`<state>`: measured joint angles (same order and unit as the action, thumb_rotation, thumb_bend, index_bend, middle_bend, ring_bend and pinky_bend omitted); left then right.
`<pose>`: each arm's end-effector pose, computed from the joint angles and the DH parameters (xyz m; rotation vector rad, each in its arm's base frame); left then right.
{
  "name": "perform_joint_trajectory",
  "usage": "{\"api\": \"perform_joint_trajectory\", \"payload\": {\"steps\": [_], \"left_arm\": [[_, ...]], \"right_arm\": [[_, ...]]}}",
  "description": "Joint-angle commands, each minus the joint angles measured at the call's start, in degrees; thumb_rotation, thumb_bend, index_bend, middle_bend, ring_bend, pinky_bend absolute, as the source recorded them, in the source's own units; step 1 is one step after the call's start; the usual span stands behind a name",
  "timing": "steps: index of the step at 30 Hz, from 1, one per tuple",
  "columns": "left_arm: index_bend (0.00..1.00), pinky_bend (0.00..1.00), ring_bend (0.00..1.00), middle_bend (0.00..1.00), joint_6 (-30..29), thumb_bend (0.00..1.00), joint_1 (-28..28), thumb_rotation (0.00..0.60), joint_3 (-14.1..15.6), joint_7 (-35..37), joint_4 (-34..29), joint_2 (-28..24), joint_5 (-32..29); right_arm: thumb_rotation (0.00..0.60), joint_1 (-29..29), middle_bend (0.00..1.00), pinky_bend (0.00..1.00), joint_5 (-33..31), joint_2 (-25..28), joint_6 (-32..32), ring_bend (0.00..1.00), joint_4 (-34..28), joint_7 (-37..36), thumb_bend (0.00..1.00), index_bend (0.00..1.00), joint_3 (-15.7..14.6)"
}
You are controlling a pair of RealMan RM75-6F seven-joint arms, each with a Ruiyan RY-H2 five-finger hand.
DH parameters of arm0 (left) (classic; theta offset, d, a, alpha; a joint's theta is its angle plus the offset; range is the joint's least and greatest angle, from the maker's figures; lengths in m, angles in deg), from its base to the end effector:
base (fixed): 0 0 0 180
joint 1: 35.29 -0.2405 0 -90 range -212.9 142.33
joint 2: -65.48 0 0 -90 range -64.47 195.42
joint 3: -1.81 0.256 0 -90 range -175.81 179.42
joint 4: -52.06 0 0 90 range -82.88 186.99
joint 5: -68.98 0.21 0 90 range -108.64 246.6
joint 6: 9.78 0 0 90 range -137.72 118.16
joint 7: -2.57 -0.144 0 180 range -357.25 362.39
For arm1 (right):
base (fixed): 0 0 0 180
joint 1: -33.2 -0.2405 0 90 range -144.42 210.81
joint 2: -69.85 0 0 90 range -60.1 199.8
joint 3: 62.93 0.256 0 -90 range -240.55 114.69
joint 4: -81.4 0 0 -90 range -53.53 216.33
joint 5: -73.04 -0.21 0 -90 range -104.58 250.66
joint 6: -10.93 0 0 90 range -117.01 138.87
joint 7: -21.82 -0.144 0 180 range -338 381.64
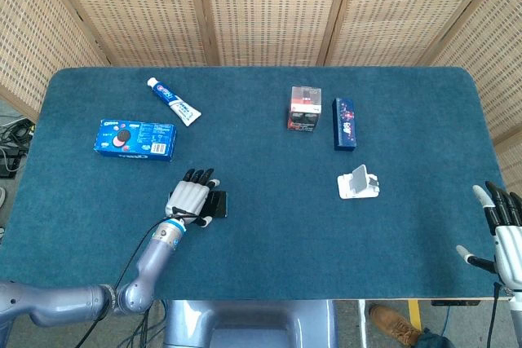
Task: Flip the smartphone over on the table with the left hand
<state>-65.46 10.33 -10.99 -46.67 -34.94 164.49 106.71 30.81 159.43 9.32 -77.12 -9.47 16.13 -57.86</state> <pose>-0.1275 0.3223 -0.0761 -1.9046 -1.0160 -0.5939 -0.3200 -0.1756 0.1939 1.3120 -0.8618 0.9501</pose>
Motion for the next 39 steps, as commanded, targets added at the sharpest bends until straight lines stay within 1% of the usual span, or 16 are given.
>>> {"api": "perform_joint_trajectory", "payload": {"steps": [1,7,21,23,28,30,39], "left_arm": [[0.2,0.0,0.0,0.0,1.0,0.24,1.1,0.6,-0.2,1.0,1.0,0.9,-0.8],[0.21,0.0,0.0,0.0,0.7,0.24,2.5,0.6,0.7,1.0,2.5,2.1,-2.5],[0.23,0.0,0.0,0.0,-0.8,0.24,4.0,0.6,1.8,2.3,2.5,2.3,-4.3],[0.26,0.0,0.0,0.0,-0.7,0.24,4.1,0.6,2.0,2.6,2.4,2.2,-4.4],[0.43,0.0,0.0,0.0,-1.5,0.26,4.2,0.6,2.5,3.2,2.3,2.4,-4.1],[0.47,0.0,0.0,0.0,-2.0,0.26,4.2,0.6,2.7,3.4,2.2,2.5,-4.1],[0.49,0.0,0.0,0.0,-2.6,0.26,3.9,0.6,2.7,5.7,0.6,1.7,-3.0]], "right_arm": [[0.6,0.0,0.0,0.0,0.0,0.1,0.0,0.0,0.0,-0.2,0.0,0.01,0.0],[0.6,0.0,0.0,0.0,-0.3,0.2,0.1,0.0,0.0,-0.6,0.0,0.01,0.1],[0.6,-0.1,0.0,0.0,-0.4,0.3,0.2,0.0,0.4,-1.5,0.0,0.01,0.2],[0.6,-0.1,0.0,0.0,-0.4,0.3,0.2,0.0,0.3,-1.3,0.0,0.01,0.2],[0.6,0.0,0.0,0.0,-0.6,0.3,0.2,0.0,0.5,-1.6,0.0,0.01,0.2],[0.6,0.0,0.0,0.0,-0.5,0.4,0.1,0.0,0.5,-1.7,0.0,0.01,0.3],[0.6,0.0,0.0,0.0,-0.4,0.5,0.0,0.0,0.4,-2.0,0.0,0.01,0.3]]}}
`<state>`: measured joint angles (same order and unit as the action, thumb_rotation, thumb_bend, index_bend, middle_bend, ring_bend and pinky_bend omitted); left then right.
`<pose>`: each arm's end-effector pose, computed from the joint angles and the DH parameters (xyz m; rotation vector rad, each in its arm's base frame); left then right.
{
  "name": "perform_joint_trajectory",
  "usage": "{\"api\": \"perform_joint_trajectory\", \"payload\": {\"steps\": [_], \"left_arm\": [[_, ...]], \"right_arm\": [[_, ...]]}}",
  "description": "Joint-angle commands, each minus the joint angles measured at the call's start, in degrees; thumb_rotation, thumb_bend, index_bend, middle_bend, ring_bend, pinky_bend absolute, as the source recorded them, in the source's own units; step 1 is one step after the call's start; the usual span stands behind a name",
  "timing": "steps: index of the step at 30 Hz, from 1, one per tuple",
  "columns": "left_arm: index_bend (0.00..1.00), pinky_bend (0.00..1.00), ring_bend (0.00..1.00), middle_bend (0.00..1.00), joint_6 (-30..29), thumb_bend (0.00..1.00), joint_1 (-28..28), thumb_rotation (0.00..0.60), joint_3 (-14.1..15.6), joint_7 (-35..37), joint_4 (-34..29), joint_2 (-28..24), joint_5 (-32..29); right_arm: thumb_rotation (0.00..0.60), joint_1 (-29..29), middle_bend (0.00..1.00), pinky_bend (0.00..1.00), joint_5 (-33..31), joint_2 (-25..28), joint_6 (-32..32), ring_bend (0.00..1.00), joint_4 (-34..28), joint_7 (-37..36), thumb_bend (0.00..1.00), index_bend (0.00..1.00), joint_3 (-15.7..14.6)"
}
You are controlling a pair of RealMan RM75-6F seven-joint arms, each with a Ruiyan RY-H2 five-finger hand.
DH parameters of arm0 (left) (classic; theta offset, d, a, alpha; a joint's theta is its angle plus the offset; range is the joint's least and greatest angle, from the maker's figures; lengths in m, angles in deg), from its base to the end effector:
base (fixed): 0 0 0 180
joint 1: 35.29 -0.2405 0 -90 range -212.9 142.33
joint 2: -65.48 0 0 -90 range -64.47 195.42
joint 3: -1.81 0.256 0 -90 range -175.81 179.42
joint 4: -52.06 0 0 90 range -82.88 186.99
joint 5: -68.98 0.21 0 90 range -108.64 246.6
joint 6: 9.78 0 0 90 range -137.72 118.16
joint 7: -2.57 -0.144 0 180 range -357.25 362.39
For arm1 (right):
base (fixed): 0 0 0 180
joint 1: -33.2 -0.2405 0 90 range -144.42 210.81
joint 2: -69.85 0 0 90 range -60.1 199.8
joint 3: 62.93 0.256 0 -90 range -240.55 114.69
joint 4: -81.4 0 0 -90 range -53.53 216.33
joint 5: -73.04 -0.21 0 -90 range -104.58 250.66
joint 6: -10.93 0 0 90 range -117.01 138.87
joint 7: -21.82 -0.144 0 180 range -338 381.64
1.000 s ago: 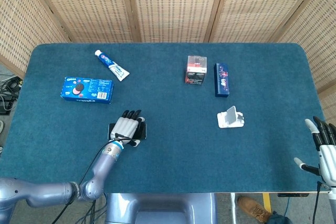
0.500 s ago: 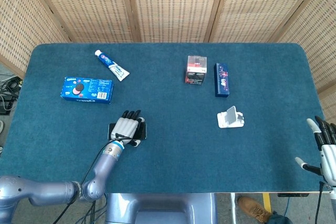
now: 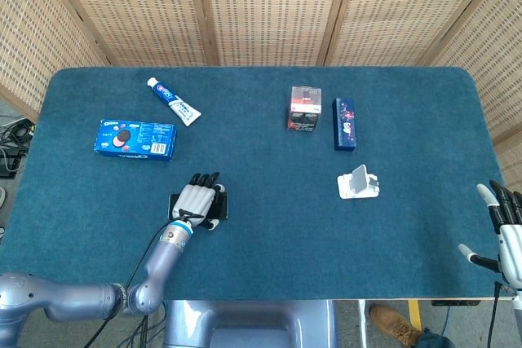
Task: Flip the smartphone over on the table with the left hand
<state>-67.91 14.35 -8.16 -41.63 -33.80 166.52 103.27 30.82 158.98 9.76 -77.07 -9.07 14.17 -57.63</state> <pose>-0.1190 0.3192 -0.0888 -1.8897 -1.0888 -0.6126 -0.3223 -0.1763 0.1982 1.2965 -0.8754 0.9647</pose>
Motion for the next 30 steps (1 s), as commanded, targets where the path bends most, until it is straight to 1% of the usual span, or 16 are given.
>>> {"api": "perform_joint_trajectory", "payload": {"steps": [1,4,7,9,13,19,22,27,30], "left_arm": [[0.5,0.0,0.0,0.0,-0.1,0.26,-0.2,0.6,-0.5,1.5,-1.0,-0.7,0.9],[0.5,0.0,0.0,0.0,0.5,0.26,-0.6,0.6,-1.2,3.8,-2.2,-1.4,1.8],[0.51,0.0,0.0,0.0,2.1,0.26,-1.2,0.6,-2.3,8.3,-3.7,-2.4,4.0],[0.52,0.0,0.0,0.0,2.6,0.26,-1.7,0.6,-2.8,11.5,-3.9,-2.7,7.0],[0.52,0.0,0.0,0.0,2.9,0.26,-3.3,0.6,-3.6,20.2,-3.5,-2.0,14.2],[0.53,0.0,0.0,0.0,3.0,0.25,-4.8,0.6,-4.0,28.8,-2.6,-1.3,20.8],[0.53,0.0,0.0,0.0,2.0,0.25,-5.8,0.6,-4.1,34.4,-2.2,-0.6,25.3],[0.54,0.0,0.0,0.0,1.4,0.25,-6.8,0.6,-4.3,41.4,-1.0,0.3,29.5],[0.54,0.0,0.0,0.0,0.9,0.24,-7.6,0.6,-4.3,47.3,0.5,1.3,32.2]], "right_arm": [[0.6,0.0,0.0,0.0,0.0,0.0,0.0,0.0,-0.2,0.1,0.0,0.01,0.1],[0.6,-0.1,0.0,0.0,-0.1,0.0,0.0,0.0,-0.4,0.3,0.0,0.01,0.1],[0.6,0.0,0.0,0.0,-0.1,0.1,0.0,0.0,-0.1,-0.1,0.0,0.01,0.1],[0.6,0.0,0.0,0.0,-0.1,0.1,0.0,0.0,-0.1,-0.2,0.0,0.01,0.0],[0.6,0.0,0.0,0.0,-0.2,0.1,0.1,0.0,-0.5,0.2,0.0,0.01,0.1],[0.6,0.0,0.0,0.0,-0.2,0.2,0.0,0.0,-0.1,-0.2,0.0,0.01,0.1],[0.6,0.0,0.0,0.0,-0.4,0.1,0.2,0.0,-0.2,0.0,0.0,0.01,0.1],[0.6,0.0,0.0,0.0,-0.4,0.1,0.3,0.0,0.0,-0.1,0.0,0.01,0.1],[0.6,-0.1,0.0,0.0,-0.4,0.0,0.4,0.0,0.0,0.0,0.0,0.01,0.1]]}}
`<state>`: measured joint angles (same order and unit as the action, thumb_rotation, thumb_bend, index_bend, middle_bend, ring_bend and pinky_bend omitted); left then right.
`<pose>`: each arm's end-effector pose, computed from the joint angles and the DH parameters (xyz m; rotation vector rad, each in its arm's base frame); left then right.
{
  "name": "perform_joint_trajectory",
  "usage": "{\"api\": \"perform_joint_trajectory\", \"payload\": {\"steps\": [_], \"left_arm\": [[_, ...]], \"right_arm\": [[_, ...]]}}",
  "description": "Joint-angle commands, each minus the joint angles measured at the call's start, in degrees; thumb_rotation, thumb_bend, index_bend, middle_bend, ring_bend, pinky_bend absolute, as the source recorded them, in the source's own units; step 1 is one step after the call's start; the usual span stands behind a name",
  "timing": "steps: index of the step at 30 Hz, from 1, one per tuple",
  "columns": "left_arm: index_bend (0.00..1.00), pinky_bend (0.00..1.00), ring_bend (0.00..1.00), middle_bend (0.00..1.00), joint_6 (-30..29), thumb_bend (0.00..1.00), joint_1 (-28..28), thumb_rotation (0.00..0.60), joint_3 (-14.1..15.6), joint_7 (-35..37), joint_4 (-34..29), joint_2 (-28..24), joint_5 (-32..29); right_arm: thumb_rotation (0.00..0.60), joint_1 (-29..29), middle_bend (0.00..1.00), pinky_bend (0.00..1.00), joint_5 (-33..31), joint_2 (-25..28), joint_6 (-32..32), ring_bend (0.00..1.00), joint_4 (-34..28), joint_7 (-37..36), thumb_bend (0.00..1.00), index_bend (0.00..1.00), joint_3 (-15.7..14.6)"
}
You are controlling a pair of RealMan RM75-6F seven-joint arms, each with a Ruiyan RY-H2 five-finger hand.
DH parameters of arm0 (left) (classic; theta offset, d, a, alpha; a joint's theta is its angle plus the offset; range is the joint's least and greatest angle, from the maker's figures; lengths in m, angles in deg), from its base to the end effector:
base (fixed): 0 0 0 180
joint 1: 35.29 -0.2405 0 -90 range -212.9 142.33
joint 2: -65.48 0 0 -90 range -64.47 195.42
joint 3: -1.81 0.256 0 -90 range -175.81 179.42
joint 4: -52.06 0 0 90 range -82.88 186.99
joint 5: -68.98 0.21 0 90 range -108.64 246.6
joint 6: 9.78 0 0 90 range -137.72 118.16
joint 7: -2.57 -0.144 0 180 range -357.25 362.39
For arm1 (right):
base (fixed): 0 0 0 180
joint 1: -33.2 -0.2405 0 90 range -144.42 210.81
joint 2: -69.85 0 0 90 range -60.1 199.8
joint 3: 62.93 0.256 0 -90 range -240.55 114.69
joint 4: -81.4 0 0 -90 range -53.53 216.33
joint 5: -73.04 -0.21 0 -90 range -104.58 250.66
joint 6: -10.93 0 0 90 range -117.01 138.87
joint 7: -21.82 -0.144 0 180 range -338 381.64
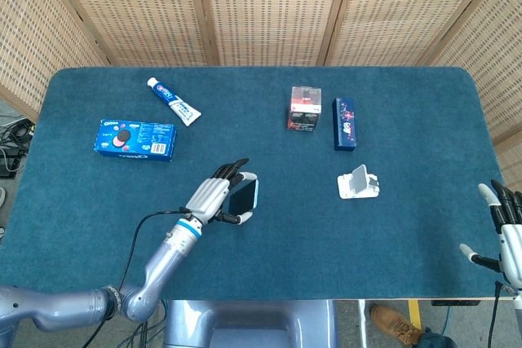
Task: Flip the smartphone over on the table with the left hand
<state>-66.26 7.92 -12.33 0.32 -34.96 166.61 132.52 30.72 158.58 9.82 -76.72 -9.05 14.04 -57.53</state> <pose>-0.0774 0.3117 -0.0688 -1.7400 -1.4714 -1.3151 -0.3233 -0.1773 0.1985 1.2926 -0.8806 0.9611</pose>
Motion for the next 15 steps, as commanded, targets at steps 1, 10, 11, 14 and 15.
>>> {"api": "perform_joint_trajectory", "payload": {"steps": [1,10,11,14,15], "left_arm": [[0.54,0.0,0.0,0.0,-0.9,0.24,-1.4,0.6,-0.2,7.1,1.9,1.5,3.4],[0.54,0.0,0.0,0.0,-2.5,0.23,-4.1,0.6,1.6,23.8,7.1,3.1,10.6],[0.54,0.0,0.0,0.0,-3.0,0.23,-4.5,0.6,2.0,25.4,7.6,3.2,11.5],[0.52,0.0,0.0,0.0,-4.8,0.24,-5.8,0.6,3.5,28.7,9.1,3.1,13.9],[0.51,0.0,0.0,0.0,-5.2,0.24,-6.1,0.6,3.9,29.3,9.4,3.0,14.5]], "right_arm": [[0.6,0.0,0.0,0.0,-0.1,0.0,0.0,0.0,-0.1,0.2,0.0,0.01,0.0],[0.6,-0.1,0.0,0.0,-0.3,-0.1,0.3,0.0,-0.1,0.5,0.0,0.01,0.1],[0.6,-0.2,0.0,0.0,-0.3,-0.1,0.3,0.0,-0.1,0.5,0.0,0.01,0.1],[0.6,-0.1,0.0,0.0,-0.3,-0.1,0.3,0.0,-0.1,0.5,0.0,0.01,0.1],[0.6,-0.1,0.0,0.0,-0.3,-0.1,0.2,0.0,0.0,0.4,0.0,0.01,0.0]]}}
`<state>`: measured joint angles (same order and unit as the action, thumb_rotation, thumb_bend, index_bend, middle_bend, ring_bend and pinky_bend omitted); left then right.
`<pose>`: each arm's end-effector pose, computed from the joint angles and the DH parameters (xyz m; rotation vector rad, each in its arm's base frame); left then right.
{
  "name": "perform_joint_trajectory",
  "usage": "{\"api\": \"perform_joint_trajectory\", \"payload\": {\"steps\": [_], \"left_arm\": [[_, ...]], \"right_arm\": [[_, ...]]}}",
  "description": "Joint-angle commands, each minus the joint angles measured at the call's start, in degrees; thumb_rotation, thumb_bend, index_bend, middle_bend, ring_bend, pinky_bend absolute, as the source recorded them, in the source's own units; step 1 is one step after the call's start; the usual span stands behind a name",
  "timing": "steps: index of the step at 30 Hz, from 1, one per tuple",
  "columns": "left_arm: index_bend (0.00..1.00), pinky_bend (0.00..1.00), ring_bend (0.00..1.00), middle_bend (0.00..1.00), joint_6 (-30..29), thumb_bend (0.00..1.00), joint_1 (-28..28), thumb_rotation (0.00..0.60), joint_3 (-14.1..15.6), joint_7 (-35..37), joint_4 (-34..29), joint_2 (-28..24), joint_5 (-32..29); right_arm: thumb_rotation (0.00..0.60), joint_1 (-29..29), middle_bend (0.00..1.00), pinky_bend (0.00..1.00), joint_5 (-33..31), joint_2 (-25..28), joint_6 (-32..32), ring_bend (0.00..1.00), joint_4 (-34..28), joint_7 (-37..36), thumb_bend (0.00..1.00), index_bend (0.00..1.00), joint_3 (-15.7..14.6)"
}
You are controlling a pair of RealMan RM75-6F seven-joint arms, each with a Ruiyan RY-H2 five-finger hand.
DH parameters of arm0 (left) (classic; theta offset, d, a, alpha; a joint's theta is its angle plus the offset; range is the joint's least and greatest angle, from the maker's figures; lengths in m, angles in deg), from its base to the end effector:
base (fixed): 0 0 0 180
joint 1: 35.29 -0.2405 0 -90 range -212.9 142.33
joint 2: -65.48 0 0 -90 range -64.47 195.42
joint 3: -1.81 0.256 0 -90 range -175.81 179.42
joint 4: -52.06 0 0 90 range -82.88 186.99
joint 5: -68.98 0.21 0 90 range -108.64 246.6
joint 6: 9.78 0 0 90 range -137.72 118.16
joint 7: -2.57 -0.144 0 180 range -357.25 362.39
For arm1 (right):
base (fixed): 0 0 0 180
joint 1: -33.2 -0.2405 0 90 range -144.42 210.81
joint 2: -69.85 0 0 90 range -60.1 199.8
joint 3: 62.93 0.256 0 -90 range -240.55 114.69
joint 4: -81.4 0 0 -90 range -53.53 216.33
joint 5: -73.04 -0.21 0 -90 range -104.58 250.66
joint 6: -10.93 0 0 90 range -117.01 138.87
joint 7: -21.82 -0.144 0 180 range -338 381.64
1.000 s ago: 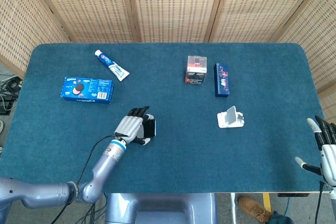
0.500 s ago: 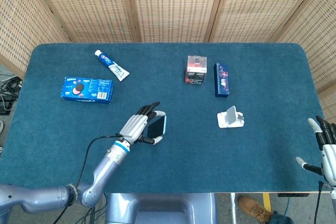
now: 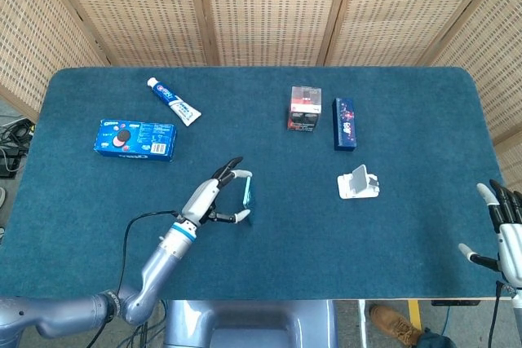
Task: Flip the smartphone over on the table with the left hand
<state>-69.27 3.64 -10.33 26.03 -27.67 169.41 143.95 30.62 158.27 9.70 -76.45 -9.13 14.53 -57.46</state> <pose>-0.1004 0.3054 -0.0753 -1.5514 -1.7305 -1.5543 -0.3235 -0.1781 0.1976 1.2919 -0.8808 0.9538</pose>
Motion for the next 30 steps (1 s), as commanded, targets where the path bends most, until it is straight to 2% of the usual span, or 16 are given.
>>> {"api": "perform_joint_trajectory", "payload": {"steps": [1,4,8,9,11,13,16,24,27,30], "left_arm": [[0.49,0.0,0.0,0.0,-2.7,0.24,-2.3,0.6,2.4,4.4,2.5,0.1,3.5],[0.43,0.0,0.0,0.0,-4.3,0.24,-5.0,0.6,5.0,9.4,5.4,-0.9,4.9],[0.38,0.0,0.0,0.0,-6.0,0.23,-6.8,0.6,7.0,15.5,8.3,-1.9,7.4],[0.32,0.0,0.0,0.0,-6.5,0.23,-7.3,0.6,7.4,16.8,8.8,-2.1,7.9],[0.15,0.0,0.0,0.0,-7.9,0.21,-8.4,0.6,8.5,19.0,10.1,-2.8,9.3],[0.01,0.0,0.0,0.0,-9.2,0.13,-9.3,0.6,9.2,19.9,11.2,-3.0,9.9],[0.0,0.0,0.0,0.0,-11.7,0.05,-10.9,0.6,9.7,20.7,13.3,-3.1,10.8],[0.0,0.0,0.0,0.0,-17.9,0.04,-13.6,0.6,10.9,20.4,14.6,-6.0,14.0],[0.0,0.0,0.0,0.0,-20.8,0.03,-14.2,0.6,11.2,17.5,12.4,-9.1,16.0],[0.0,0.0,0.0,0.0,-21.8,0.01,-14.6,0.6,12.0,10.0,8.9,-13.8,17.6]], "right_arm": [[0.6,0.1,0.0,0.0,0.0,0.0,0.0,0.0,0.2,-0.2,0.0,0.01,0.0],[0.6,-0.1,0.0,0.0,0.2,0.0,0.2,0.0,0.0,-0.1,0.0,0.01,-0.1],[0.6,0.0,0.0,0.0,0.2,0.0,0.0,0.0,-0.1,0.2,0.0,0.01,-0.2],[0.6,0.0,0.0,0.0,0.2,-0.1,0.0,0.0,-0.1,0.2,0.0,0.01,-0.2],[0.6,0.1,0.0,0.0,0.3,-0.1,-0.1,0.0,-0.2,0.4,0.0,0.01,-0.2],[0.6,0.0,0.0,0.0,0.4,-0.1,-0.1,0.0,-0.3,0.6,0.0,0.01,-0.2],[0.6,0.0,0.0,0.0,0.6,-0.2,-0.1,0.0,-0.4,1.0,0.0,0.01,-0.3],[0.6,0.2,0.0,0.0,0.8,-0.2,-0.5,0.0,-0.7,1.0,0.0,0.01,-0.4],[0.6,0.2,0.0,0.0,0.8,-0.1,-0.6,0.0,-0.9,1.1,0.0,0.01,-0.4],[0.6,0.3,0.0,0.0,1.0,0.1,-0.8,0.0,-1.0,0.9,0.0,0.01,-0.4]]}}
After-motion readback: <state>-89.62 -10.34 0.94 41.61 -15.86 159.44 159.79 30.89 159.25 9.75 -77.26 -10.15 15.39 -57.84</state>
